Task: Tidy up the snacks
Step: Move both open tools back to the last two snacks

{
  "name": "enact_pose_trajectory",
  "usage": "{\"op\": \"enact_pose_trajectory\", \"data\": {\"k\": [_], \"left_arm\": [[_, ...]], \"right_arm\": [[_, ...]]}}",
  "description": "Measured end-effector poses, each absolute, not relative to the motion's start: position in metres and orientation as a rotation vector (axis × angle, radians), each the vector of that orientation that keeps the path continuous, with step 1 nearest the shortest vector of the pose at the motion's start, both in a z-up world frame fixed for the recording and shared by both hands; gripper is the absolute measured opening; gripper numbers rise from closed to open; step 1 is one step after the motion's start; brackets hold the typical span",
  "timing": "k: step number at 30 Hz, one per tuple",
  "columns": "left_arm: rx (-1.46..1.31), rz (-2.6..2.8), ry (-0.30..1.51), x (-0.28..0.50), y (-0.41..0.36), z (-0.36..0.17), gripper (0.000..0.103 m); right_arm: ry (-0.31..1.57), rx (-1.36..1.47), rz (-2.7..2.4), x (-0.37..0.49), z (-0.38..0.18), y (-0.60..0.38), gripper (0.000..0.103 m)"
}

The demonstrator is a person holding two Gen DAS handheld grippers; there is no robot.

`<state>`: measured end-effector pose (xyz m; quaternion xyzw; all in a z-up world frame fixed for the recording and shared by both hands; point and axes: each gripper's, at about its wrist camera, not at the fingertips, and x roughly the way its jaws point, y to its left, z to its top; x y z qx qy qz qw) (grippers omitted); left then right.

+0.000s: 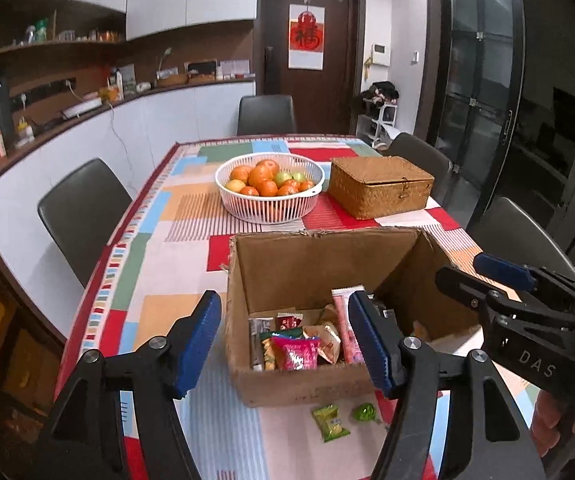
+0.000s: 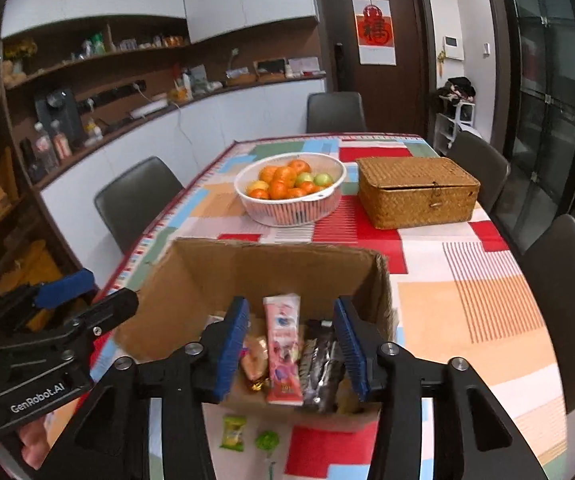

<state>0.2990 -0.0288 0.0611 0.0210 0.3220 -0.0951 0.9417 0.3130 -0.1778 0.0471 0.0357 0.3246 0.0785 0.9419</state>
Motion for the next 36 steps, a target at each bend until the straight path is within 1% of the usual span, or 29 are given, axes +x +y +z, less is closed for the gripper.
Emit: {"op": "enact_pose_trajectory", "data": {"k": [1, 3, 12, 23, 24, 25, 27, 29, 30, 32, 36], "left_arm": [[0.052, -0.192, 0.648, 0.293, -0.028, 0.061, 0.065], [0.063, -0.19, 0.632, 0.281, -0.028, 0.061, 0.065], [0.115, -0.195, 0.656, 0.248, -0.026, 0.037, 0.065], [0.105, -0.23, 0.763, 0.238, -0.027, -0.015, 0.065], [0.101, -0.229, 0.771, 0.238, -0.028, -0.02, 0.065], [0.101, -0.228, 0.781, 0.239, -0.028, -0.025, 0.065], [0.095, -0.236, 0.805, 0.241, -0.027, -0.037, 0.063], [0.093, -0.247, 0.826, 0.244, -0.028, -0.046, 0.059], [0.092, -0.251, 0.832, 0.245, -0.026, -0.049, 0.059], [0.085, -0.262, 0.849, 0.249, -0.026, -0.056, 0.054], [0.067, -0.298, 0.879, 0.256, -0.026, -0.067, 0.05]], "right_arm": [[0.647, 0.071, 0.162, 0.306, 0.047, -0.177, 0.058], [0.624, 0.064, 0.173, 0.295, 0.045, -0.176, 0.059], [0.676, 0.03, 0.237, 0.262, 0.021, -0.167, 0.059], [0.791, 0.039, 0.262, 0.251, -0.025, -0.167, 0.058], [0.801, 0.038, 0.263, 0.252, -0.03, -0.167, 0.057], [0.811, 0.039, 0.262, 0.253, -0.034, -0.167, 0.054], [0.84, 0.046, 0.26, 0.256, -0.045, -0.167, 0.05], [0.863, 0.048, 0.259, 0.259, -0.054, -0.167, 0.048], [0.876, 0.048, 0.262, 0.26, -0.059, -0.167, 0.045], [0.898, 0.047, 0.271, 0.263, -0.067, -0.165, 0.043], [0.937, 0.047, 0.284, 0.268, -0.083, -0.16, 0.041]]}}
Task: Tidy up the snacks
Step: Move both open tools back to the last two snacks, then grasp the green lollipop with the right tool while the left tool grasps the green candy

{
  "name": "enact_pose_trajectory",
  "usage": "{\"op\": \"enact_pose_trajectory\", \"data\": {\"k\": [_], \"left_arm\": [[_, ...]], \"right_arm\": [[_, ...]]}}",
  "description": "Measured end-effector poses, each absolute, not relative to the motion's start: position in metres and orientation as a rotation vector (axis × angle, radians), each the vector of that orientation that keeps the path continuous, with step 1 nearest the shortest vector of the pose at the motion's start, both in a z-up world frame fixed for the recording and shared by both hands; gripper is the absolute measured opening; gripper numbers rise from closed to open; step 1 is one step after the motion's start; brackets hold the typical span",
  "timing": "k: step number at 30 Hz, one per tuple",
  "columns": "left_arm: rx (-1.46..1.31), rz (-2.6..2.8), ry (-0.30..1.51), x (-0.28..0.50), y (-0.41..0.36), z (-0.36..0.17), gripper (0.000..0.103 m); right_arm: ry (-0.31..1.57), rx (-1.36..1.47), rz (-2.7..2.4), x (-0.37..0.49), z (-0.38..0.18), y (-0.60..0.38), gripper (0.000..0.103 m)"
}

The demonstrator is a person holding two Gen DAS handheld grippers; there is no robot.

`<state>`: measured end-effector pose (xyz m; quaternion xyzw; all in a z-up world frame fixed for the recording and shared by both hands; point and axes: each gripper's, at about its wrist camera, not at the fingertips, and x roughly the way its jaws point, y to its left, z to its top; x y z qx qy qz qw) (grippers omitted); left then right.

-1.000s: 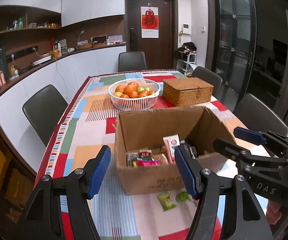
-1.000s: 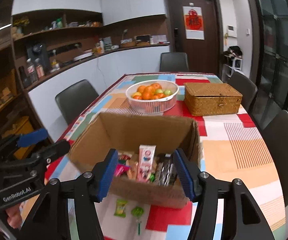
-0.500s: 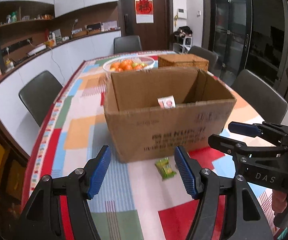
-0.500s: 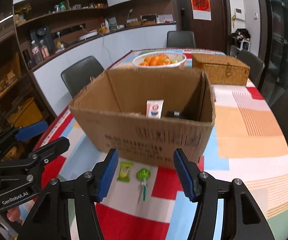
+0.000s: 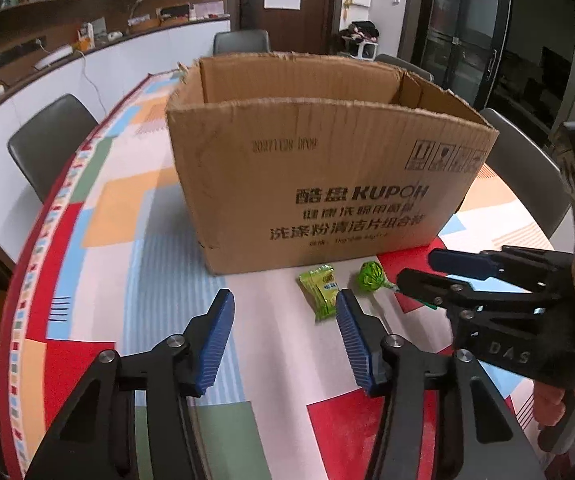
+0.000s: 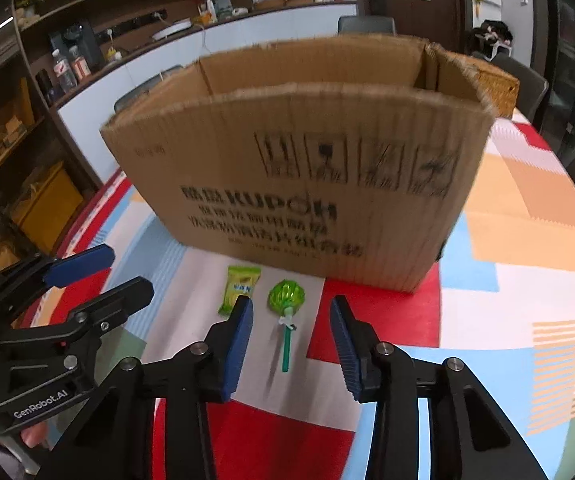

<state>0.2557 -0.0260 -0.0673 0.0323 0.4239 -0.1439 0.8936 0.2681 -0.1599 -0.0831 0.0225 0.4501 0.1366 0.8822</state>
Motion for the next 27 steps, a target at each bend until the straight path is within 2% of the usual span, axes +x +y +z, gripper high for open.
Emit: {"op": "enact_pose_trajectory", "data": {"k": [3, 6, 20, 22, 27], "left_arm": [[0.055, -0.321, 0.915, 0.264, -0.026, -0.074, 0.044], [0.038, -0.347, 0.965, 0.273, -0.029, -0.083, 0.043], [0.092, -0.371, 1.005, 0.282, -0.04, -0.09, 0.042], [0.094, -0.373, 1.01, 0.282, -0.042, -0.091, 0.041], [0.096, -0.376, 1.02, 0.286, -0.05, -0.095, 0.042]], "right_arm": [[0.962, 0.047, 0.293, 0.274, -0.093, -0.158, 0.036], [0.985, 0.051, 0.307, 0.28, -0.102, -0.155, 0.032], [1.022, 0.049, 0.343, 0.3, -0.123, -0.14, 0.031], [1.027, 0.053, 0.339, 0.302, -0.127, -0.139, 0.027], [1.005, 0.055, 0.313, 0.299, -0.13, -0.143, 0.026]]}}
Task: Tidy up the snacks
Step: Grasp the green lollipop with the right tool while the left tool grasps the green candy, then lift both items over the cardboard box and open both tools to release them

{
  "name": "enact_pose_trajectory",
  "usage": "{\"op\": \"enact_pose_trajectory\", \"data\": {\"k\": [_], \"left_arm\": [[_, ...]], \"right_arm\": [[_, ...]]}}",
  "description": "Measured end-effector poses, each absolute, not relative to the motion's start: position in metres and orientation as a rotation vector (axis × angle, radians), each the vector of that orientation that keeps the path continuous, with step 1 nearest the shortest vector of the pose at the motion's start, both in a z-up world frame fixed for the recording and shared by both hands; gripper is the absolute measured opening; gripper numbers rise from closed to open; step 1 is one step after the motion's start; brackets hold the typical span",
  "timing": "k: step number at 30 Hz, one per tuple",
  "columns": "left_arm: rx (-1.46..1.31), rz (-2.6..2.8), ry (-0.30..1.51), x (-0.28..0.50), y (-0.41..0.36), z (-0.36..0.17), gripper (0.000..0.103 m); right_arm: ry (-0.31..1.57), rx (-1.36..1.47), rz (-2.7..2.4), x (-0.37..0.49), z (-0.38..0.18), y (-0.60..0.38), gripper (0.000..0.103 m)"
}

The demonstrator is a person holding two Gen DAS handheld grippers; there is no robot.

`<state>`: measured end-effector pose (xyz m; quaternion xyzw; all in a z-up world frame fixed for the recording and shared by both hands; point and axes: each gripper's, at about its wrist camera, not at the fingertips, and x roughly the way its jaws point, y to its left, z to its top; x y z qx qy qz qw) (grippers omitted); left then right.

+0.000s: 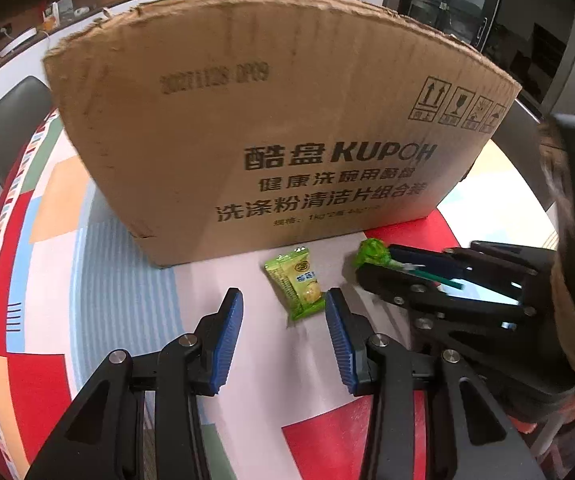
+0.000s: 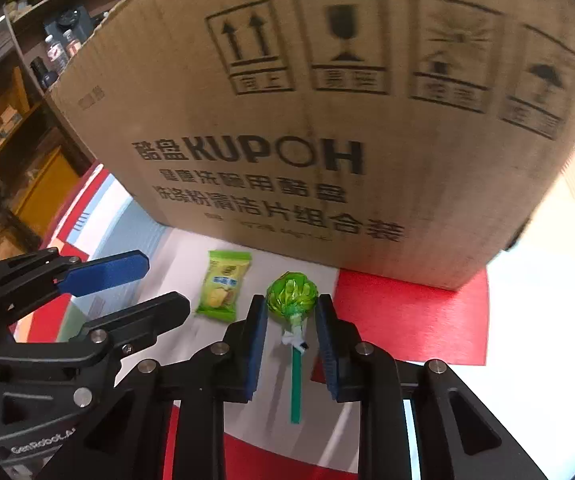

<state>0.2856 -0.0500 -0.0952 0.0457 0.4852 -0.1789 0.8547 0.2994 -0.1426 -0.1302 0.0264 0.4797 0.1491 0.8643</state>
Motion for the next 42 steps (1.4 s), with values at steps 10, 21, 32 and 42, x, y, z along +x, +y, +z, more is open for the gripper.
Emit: {"op": "enact_pose_trajectory", "data": {"k": [10, 21, 32, 42], "left_arm": [[0.071, -0.302, 1.043, 0.299, -0.063, -0.106, 0.042], [0.093, -0.273, 1.077, 0.302, -0.07, -0.113, 0.021], [0.044, -0.282, 1.006, 0.267, -0.052, -0.081, 0.021], [0.015, -0.28, 0.921, 0.234, -0.037, -0.043, 0.021]], "right_arm": [[0.958, 0.11, 0.206, 0.278, -0.123, -0.159, 0.026], [0.935, 0.11, 0.179, 0.263, -0.116, -0.154, 0.026], [0.906, 0.107, 0.204, 0.25, -0.091, -0.171, 0.026], [0.842, 0.091, 0.212, 0.225, -0.064, -0.165, 0.026]]}}
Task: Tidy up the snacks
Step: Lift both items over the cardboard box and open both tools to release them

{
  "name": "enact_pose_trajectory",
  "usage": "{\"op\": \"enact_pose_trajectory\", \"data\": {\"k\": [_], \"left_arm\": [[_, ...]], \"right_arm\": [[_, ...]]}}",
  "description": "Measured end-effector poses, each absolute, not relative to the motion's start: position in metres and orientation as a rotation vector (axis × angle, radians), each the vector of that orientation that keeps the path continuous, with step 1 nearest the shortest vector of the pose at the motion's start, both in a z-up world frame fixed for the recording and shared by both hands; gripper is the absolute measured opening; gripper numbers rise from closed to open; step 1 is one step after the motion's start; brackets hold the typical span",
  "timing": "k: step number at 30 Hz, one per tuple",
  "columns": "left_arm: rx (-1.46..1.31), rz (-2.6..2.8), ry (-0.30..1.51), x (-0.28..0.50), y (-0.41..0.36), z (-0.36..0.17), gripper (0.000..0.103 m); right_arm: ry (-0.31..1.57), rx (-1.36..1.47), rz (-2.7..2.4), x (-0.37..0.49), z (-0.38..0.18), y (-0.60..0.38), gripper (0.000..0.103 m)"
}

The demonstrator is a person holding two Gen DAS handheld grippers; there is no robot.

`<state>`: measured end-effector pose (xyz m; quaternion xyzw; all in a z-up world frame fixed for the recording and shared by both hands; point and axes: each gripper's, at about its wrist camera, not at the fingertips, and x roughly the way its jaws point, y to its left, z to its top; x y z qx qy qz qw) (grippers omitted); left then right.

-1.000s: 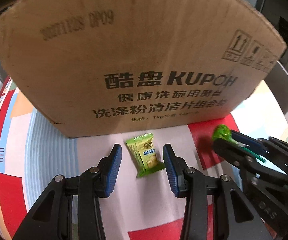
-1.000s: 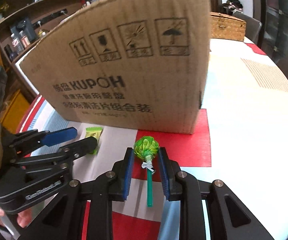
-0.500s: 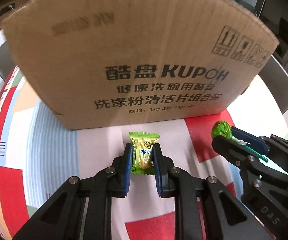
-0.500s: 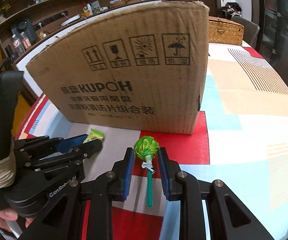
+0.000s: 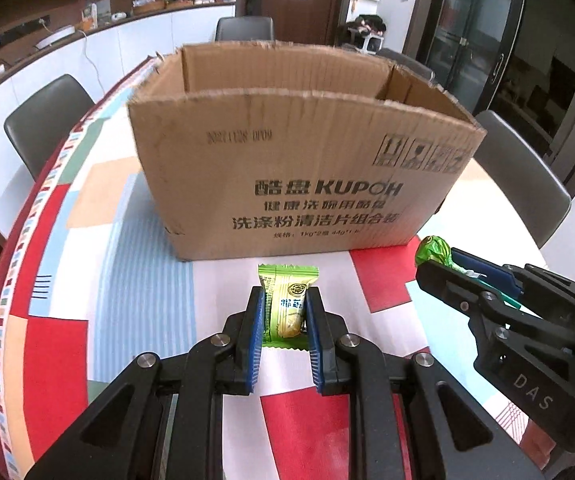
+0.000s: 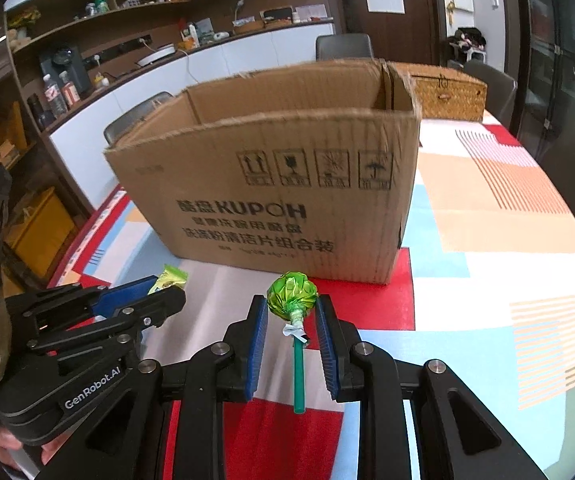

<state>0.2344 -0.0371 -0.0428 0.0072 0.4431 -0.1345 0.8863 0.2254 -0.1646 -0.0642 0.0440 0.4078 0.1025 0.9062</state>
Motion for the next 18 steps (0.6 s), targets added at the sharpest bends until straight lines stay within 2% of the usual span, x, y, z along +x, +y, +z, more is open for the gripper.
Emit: {"op": "enact_pose_trajectory", "data": {"k": [18], "left_arm": [[-0.018, -0.286, 0.748, 0.204, -0.03, 0.009, 0.021]], "right_arm": [[0.719, 0.079, 0.224, 0.192, -0.016, -0.16, 0.026]]}}
